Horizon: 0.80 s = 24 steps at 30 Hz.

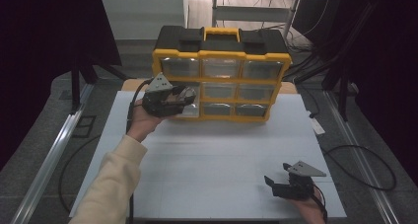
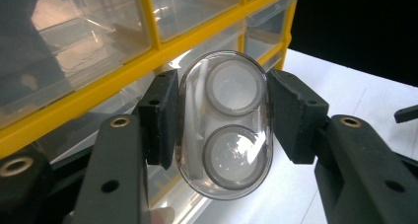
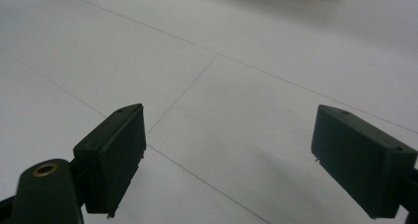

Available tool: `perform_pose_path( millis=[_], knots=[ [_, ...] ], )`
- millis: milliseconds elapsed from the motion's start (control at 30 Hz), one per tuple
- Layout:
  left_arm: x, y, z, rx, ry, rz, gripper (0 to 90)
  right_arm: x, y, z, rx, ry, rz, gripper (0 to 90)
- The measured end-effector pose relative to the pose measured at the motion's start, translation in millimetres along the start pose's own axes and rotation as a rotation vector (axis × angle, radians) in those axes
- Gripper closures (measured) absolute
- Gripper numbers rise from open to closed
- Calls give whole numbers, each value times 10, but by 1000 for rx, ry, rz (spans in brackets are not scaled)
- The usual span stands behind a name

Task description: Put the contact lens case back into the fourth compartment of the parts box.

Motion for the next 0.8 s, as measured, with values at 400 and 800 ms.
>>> perform_pose_path(
  millis=[400, 800],
  knots=[
    [32, -65, 118, -16, -28, 1, 483, 1, 4, 0, -1, -1, 3, 139],
    [72, -58, 272, -41, -77, 25, 483, 5, 9, -3, 1, -2, 8, 139]
  ],
)
Point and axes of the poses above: each handheld gripper's, and its own axes: x roughly forward along the jaws, y roughly out of its underside, z roughly to its left, the point moved 4 cm from there along x, roughly forward along the jaws
